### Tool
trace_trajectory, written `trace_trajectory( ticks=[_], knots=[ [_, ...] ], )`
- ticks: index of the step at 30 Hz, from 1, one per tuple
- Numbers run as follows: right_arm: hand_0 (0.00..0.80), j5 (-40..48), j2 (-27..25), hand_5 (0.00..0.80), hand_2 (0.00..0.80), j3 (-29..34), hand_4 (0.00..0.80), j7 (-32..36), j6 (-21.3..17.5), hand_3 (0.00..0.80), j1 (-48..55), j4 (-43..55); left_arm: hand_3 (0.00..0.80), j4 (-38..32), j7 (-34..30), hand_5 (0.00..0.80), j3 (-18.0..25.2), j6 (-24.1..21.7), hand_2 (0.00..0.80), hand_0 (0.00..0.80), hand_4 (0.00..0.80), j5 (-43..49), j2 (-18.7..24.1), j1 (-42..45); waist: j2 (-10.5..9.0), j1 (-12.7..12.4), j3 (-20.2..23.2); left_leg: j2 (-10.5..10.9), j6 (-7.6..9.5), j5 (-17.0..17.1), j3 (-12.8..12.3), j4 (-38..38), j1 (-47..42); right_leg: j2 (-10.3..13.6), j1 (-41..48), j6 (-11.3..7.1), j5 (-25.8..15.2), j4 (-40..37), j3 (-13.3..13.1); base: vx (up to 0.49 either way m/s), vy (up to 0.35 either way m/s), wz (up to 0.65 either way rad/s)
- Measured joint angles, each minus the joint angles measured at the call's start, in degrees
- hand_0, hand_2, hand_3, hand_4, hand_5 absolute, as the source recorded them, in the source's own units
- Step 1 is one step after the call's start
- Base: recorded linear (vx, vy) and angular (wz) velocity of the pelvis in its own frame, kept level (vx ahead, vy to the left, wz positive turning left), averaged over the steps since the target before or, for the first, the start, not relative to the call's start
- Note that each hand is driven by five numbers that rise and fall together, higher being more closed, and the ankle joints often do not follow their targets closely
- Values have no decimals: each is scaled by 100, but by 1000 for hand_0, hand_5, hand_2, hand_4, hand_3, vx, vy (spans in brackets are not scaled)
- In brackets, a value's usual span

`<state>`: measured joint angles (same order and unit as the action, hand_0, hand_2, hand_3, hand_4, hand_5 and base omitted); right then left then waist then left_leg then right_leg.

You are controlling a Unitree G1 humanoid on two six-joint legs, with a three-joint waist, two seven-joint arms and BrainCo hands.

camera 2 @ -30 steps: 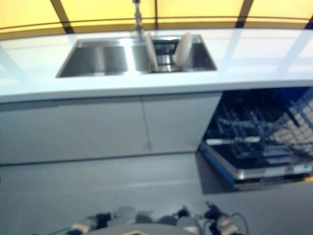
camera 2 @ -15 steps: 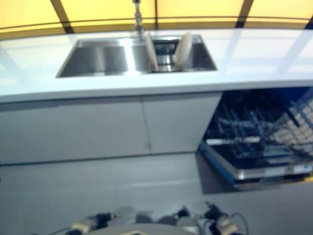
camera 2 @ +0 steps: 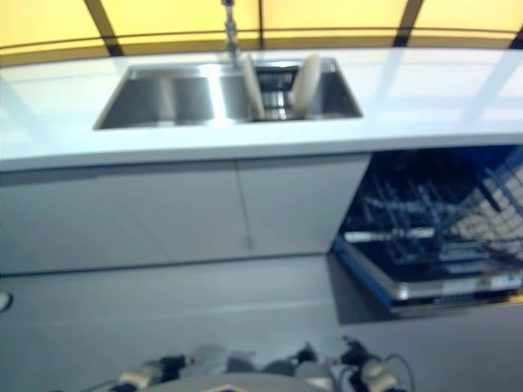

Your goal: Take plates into dishwasher

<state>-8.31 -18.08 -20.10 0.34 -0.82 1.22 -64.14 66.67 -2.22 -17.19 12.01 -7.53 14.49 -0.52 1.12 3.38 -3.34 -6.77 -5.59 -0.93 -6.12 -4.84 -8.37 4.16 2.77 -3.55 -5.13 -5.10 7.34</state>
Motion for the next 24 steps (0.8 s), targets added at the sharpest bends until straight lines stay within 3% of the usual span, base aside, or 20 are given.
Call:
trace_trajectory(
  ticks=[12,14,16,17,18,19,20,21,22,23,24],
  knots=[
    [0,0,-11,0,0,-127,0,92,118,0,-154,12,0,-1,20,0,30,12,0,0,0,-25,0,-36,77,-4,-77,-41,26,-31,56,127,65,0,-5,20,52,34,28,9,-67,2],
    [0,2,-29,0,0,-130,0,177,115,0,-289,6,0,85,128,0,137,4,0,0,0,-80,1,-117,82,-37,-231,-75,-87,-155,179,846,450,12,-174,65,206,354,125,50,-138,18],
    [0,-4,-44,0,0,-230,0,267,114,0,-504,-7,0,221,230,0,287,4,0,0,0,-250,54,-355,-151,-166,-482,62,-98,-110,295,2384,1223,197,-373,149,422,773,79,112,-42,7],
    [0,-6,-56,0,0,-268,0,286,114,0,-535,-8,0,259,238,0,300,7,0,0,0,-292,55,-314,-156,-245,-505,69,-120,-55,334,2678,1391,188,-369,167,434,780,90,253,25,5],
    [0,-18,-126,0,0,-366,0,298,116,0,-570,-27,0,195,240,0,437,-8,0,0,0,-561,11,-352,-247,-331,-658,197,-185,-35,485,3516,1989,297,-331,244,436,757,29,342,71,3],
    [0,-19,-149,0,0,-400,0,300,115,0,-545,-41,0,167,240,0,455,-4,0,0,0,-588,-7,-328,-254,-364,-657,235,-194,-40,476,3410,1979,332,-350,248,435,751,27,522,104,-11],
    [0,-14,-173,0,0,-441,0,308,113,0,-646,-155,0,274,253,0,515,-5,0,0,0,-667,-83,-210,-170,-437,-657,330,-177,-19,265,2379,1960,261,-176,172,491,269,-92,613,128,-34],
    [0,-10,-219,0,0,-458,0,325,107,0,-699,-240,0,358,265,0,524,8,0,0,0,-689,-175,-187,23,-469,-665,248,-121,24,167,1433,1842,-50,-74,127,713,79,-303,574,108,-50],
    [0,-2,-324,0,0,-412,0,372,109,0,-816,-236,0,429,252,0,548,54,0,0,0,-684,-255,-192,549,-600,-832,-264,-295,-28,339,771,1803,-544,-304,420,745,1254,-66,501,117,-29],
    [0,-4,-143,0,0,-352,0,417,108,0,-738,-253,0,429,274,0,644,47,0,0,0,-677,-118,-262,349,-596,-991,-167,-288,629,419,793,1742,-455,-90,406,1290,1415,-259,359,125,-9],
    [0,48,-18,0,0,-242,0,409,119,0,-685,-251,0,413,267,0,677,95,0,0,0,-678,2,-197,126,-696,-1051,-157,-314,655,465,799,1697,-512,49,382,1301,1360,-449,365,168,11]
  ],
)
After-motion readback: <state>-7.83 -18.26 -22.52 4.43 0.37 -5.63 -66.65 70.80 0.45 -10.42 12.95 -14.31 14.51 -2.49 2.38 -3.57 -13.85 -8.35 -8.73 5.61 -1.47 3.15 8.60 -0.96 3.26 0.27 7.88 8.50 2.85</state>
